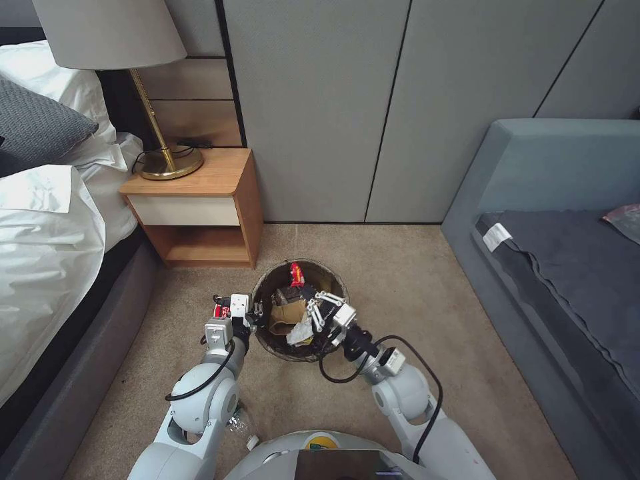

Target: Pick up the trash bin, then pick up the garbage from the floor and place it into the trash bin.

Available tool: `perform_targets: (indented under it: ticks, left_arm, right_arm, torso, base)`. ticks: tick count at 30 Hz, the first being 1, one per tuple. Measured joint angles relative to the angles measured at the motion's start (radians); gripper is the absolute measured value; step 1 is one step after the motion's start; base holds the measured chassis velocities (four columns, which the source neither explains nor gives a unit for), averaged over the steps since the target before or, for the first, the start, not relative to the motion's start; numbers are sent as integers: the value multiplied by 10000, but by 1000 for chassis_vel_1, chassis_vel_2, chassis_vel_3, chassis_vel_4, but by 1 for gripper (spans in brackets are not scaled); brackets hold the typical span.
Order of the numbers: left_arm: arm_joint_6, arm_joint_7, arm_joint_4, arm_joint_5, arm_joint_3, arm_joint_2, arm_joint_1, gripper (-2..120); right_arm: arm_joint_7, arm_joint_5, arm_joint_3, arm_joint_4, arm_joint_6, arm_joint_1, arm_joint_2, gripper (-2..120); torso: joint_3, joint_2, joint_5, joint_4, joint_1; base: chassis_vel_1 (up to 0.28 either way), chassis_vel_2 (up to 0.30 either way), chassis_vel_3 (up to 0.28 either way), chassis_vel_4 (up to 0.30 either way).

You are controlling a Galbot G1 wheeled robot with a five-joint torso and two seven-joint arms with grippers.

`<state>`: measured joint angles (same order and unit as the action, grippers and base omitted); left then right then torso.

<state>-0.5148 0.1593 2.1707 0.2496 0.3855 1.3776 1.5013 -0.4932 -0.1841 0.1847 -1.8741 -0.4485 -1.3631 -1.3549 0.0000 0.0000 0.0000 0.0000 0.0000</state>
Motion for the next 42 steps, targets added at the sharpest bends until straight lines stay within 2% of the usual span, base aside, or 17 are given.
perform_targets:
  ticks: [13, 14, 15, 17, 18, 20, 22, 23, 24, 27, 30, 31, 32, 35, 37, 40, 42]
  left_arm:
    - [-11, 2, 2, 5, -23, 24, -46, 3]
    - [-17, 4, -1, 8, -36, 32, -71, 3]
    - [-17, 4, -1, 8, -36, 32, -71, 3]
    - [-27, 4, -27, 10, -79, 59, -104, 3]
    - [-27, 4, -27, 10, -79, 59, -104, 3]
    - [-30, 5, -58, 8, -113, 86, -117, 3]
    - [-30, 5, -65, 8, -118, 92, -120, 3]
    - [-30, 5, -77, 7, -125, 106, -126, 3]
    - [-30, 5, -77, 7, -125, 106, -126, 3]
    - [-30, 4, -87, 6, -116, 108, -149, 3]
    - [-30, 4, -89, 7, -109, 107, -151, 3]
    - [-30, 3, -90, 7, -102, 106, -151, 3]
    - [-30, 3, -90, 7, -102, 106, -151, 3]
    - [-30, 1, -96, 7, -97, 104, -151, 3]
    - [-29, 0, -99, 7, -97, 103, -151, 3]
    - [-24, -2, -110, 7, -95, 100, -151, 3]
    - [-19, -6, -110, 7, -95, 99, -150, 3]
  right_arm:
    - [48, 201, -182, 643, -24, -41, -85, 0]
    - [88, 271, -186, 746, -24, -73, -105, 8]
    - [88, 271, -186, 746, -24, -73, -105, 8]
    - [157, 383, -185, 880, -19, -88, -139, 18]
    - [157, 383, -185, 880, -19, -88, -139, 18]
    - [169, 441, -180, 969, -23, -94, -171, 28]
    - [171, 452, -180, 983, -24, -100, -176, 32]
    - [171, 488, -179, 1005, -33, -122, -189, 41]
    - [171, 488, -179, 1005, -33, -122, -189, 41]
    - [168, 524, -164, 1018, -64, -138, -206, 54]
    - [168, 526, -154, 1018, -66, -138, -209, 61]
    - [168, 527, -145, 1009, -67, -138, -210, 69]
    - [168, 527, -145, 1009, -67, -138, -210, 69]
    - [168, 529, -111, 987, -83, -151, -213, 84]
    - [168, 530, -108, 985, -88, -155, -213, 84]
    - [163, 536, -82, 970, -119, -189, -208, 99]
    - [163, 536, -71, 957, -131, -194, -203, 100]
  torso:
    - [0, 0, -1, 0, 0]
    - [0, 0, 0, 0, 0]
    - [0, 0, 0, 0, 0]
    - [0, 0, 0, -1, 0]
    - [0, 0, 0, -1, 0]
    - [0, 0, 0, 0, 0]
    - [0, 0, 0, 0, 0]
    - [0, 0, 0, 0, 0]
    - [0, 0, 0, 0, 0]
    - [0, 0, 0, 0, 0]
    - [0, 0, 0, 0, 0]
    - [0, 0, 0, 0, 0]
    - [0, 0, 0, 0, 0]
    - [0, 0, 0, 0, 0]
    - [0, 0, 0, 0, 0]
    - [0, 0, 0, 0, 0]
    - [0, 0, 0, 0, 0]
  base:
    - [0, 0, 0, 0]
    - [0, 0, 0, 0]
    - [0, 0, 0, 0]
    - [0, 0, 0, 0]
    - [0, 0, 0, 0]
    - [0, 0, 0, 0]
    - [0, 0, 0, 0]
    - [0, 0, 0, 0]
    - [0, 0, 0, 0]
    - [0, 0, 0, 0]
    - [0, 0, 0, 0]
    - [0, 0, 0, 0]
    - [0, 0, 0, 0]
    - [0, 0, 0, 0]
    - [0, 0, 0, 0]
    - [0, 0, 0, 0]
    - [0, 0, 0, 0]
